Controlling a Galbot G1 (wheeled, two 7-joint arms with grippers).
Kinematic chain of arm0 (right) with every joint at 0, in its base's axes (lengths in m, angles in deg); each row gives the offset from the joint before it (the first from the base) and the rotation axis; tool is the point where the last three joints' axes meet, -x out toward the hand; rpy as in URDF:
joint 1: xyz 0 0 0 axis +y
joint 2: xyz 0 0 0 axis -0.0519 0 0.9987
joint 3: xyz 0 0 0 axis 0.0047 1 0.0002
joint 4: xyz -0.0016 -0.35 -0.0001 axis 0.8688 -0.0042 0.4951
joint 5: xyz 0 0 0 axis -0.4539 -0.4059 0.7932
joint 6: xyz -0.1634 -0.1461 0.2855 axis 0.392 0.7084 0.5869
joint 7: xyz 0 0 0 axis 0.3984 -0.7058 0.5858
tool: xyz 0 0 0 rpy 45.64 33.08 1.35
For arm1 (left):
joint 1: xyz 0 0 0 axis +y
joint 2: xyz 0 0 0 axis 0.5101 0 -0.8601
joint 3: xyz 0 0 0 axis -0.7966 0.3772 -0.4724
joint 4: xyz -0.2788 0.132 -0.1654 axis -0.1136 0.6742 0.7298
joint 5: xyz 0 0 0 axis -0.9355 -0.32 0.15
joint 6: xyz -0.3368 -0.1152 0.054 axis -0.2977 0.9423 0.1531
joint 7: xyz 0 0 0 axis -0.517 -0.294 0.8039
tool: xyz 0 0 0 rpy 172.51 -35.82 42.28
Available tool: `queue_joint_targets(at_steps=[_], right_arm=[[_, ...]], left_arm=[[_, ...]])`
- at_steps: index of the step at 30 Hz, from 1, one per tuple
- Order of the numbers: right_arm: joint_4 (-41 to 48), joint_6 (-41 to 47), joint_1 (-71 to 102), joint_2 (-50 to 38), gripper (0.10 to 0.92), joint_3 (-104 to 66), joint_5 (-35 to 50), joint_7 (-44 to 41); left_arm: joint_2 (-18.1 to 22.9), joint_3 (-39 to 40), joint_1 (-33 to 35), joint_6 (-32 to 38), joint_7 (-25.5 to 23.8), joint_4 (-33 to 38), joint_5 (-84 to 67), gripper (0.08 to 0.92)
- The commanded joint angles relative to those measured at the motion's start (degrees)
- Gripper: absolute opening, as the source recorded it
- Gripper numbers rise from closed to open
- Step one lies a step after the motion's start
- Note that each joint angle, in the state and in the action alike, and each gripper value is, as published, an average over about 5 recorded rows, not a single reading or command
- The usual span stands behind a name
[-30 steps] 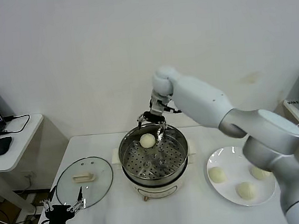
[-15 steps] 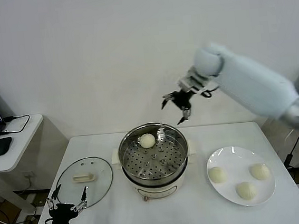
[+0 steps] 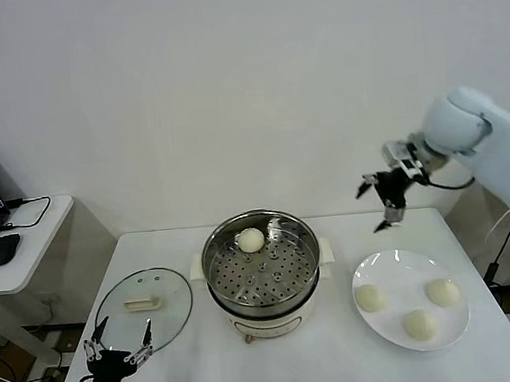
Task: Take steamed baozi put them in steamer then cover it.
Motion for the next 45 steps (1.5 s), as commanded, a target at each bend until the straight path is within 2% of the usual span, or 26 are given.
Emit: queue_joint_targets(at_steps=[1, 12, 26, 45], right_arm=[[-4.9, 3.9, 18.2, -5.3, 0.823, -8.7, -6.7, 0.4], [-0.4, 3.0, 23.9, -0.4, 0.823, -10.0, -9.8, 5.0], [5.1, 0.2, 25.4, 5.2, 0.823, -9.9, -8.8, 9.5], [8.0, 0.1, 25.3, 8.9, 0.823, -8.1, -9.8, 10.6]], left_arm=[[0.0, 0.0, 0.4, 0.0, 0.0, 0.3, 0.3, 0.823], [0.4, 0.1, 0.3, 0.0, 0.0, -1.0, 0.9, 0.823], [0.2, 0.1, -0.4, 0.0, 0.0, -2.3, 1.0, 0.823], [-0.1, 0.0, -0.8, 0.1, 0.0, -3.6, 0.9, 0.823]])
